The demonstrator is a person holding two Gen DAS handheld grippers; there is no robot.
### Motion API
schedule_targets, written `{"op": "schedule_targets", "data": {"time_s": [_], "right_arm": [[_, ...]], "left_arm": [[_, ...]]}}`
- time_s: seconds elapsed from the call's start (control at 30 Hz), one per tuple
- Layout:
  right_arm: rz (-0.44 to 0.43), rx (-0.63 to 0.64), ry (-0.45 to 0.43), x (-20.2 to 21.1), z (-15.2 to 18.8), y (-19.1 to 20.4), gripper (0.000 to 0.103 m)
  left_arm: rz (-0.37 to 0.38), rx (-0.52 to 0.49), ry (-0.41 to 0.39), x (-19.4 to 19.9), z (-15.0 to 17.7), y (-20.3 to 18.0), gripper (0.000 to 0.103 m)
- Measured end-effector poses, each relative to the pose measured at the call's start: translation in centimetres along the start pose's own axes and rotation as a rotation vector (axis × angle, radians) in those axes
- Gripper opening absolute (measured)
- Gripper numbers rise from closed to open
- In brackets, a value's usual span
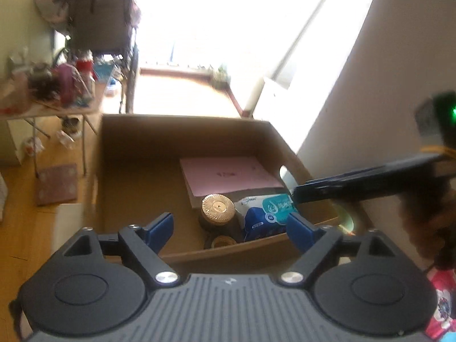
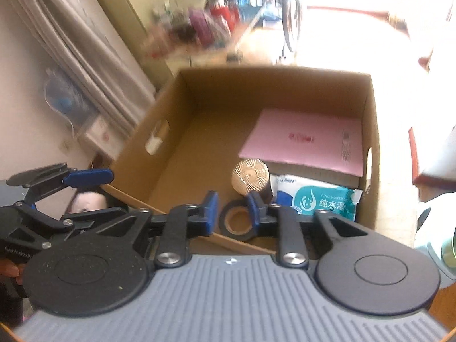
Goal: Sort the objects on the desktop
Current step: 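Withdraw the right gripper from the box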
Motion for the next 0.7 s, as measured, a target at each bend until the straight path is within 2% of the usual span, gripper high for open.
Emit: {"op": "schedule_targets", "data": {"time_s": [0.03,0.07,0.2,0.33,0.4,0.5,0.6,0.7], "right_arm": [[-0.001,0.003,-0.032,0.9,0.6,0.3,0.038],[0.0,0.005,-0.072,2.0,1.4,0.7,0.049],[0.041,0.013,-0.182,4.6,5.2,1.6,0.079],[0.092,-0.009,-0.25,6.3,9.6,2.4,0.087],[0.093,-0.03,-0.246,6.0,11.5,2.5,0.093],[0.138,-0.042,-0.227,5.5,13.8,2.8,0.095],[0.2,-0.021,-0.224,5.1,14.7,3.3,0.102],[0.228,0.013,-0.239,5.0,14.8,4.2,0.102]], "left_arm": [[-0.005,0.004,-0.011,0.7,0.4,0.0,0.088],[-0.008,0.006,-0.021,1.5,1.0,0.0,0.09],[-0.031,0.01,-0.045,3.9,3.2,-0.3,0.093],[-0.063,0.004,-0.057,5.6,5.5,-0.8,0.094],[-0.068,0.019,-0.072,6.3,6.5,-0.7,0.095],[-0.076,0.068,-0.097,7.6,8.3,0.1,0.1],[-0.132,0.126,-0.099,9.0,10.1,1.6,0.101],[-0.201,0.191,-0.114,10.5,11.9,3.5,0.103]]}}
Point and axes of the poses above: each gripper's, at about its wrist camera, not at the fingertips, and x roughly against the way its jaws point, y to its left, z to its underside, the point moved 7 cm from there along -x, roughly the way its jaws point, and after that the axes turned 12 degrees about y, right-handed, at the moved point
